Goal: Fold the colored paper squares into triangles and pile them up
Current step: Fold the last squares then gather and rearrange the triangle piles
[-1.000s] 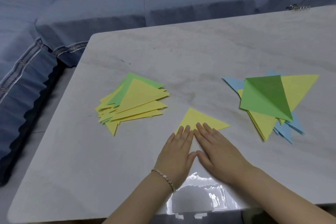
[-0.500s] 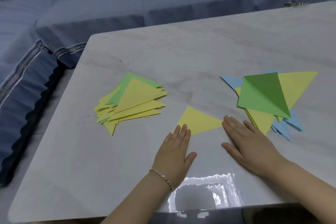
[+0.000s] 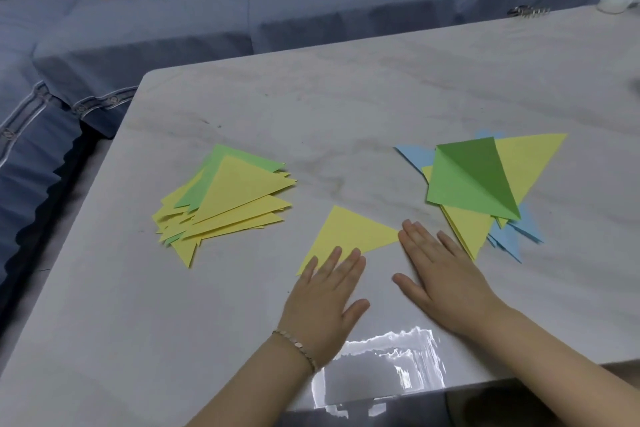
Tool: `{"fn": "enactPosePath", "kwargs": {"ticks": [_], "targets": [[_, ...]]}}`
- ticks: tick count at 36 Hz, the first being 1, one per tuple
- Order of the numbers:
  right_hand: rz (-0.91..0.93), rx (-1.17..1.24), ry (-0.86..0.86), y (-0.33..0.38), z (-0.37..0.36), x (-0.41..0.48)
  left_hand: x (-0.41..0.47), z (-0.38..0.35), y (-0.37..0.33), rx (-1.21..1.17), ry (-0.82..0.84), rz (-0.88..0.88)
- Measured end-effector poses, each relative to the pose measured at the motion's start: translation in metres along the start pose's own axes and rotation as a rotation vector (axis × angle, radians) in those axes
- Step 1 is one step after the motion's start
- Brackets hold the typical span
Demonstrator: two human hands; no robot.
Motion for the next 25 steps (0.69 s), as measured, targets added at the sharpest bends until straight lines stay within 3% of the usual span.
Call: {"fn": "enactPosePath", "kwargs": {"ticks": [5,11,14,17,21,25], "targets": [[-0.01,0.019,0.047,0.001,0.001,0.0,-0.027,0.001,0.026,-0.028,-0.044,0.06],[-0.011,0.056,0.028,0.002,0.0,-0.001,-0.052,0.026,0.053,-0.062,-0.223,0.189],[0.004,0.06,0.004,0.004,0.001,-0.001,-0.04,0.043,0.057,-0.322,-0.102,0.366],[0.019,0.077,0.006,0.006,0.002,-0.001,-0.024,0.043,0.062,-0.612,-0.089,0.534],[0.05,0.161,0.043,0.006,0.003,-0.001,0.0,0.038,0.053,-0.576,0.027,0.573],[0.124,0.169,0.042,0.009,0.002,-0.002,0.009,0.041,0.051,-0.599,0.038,0.592]]}}
Point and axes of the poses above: each hand's wrist, its own x-axis towards the middle knuckle, its own z-axis out of the back of the hand, y = z × x, the point moved 6 cm from there along x, towards the middle knuckle, and after that the axes turned 14 degrees about y, right-handed, at the moved point
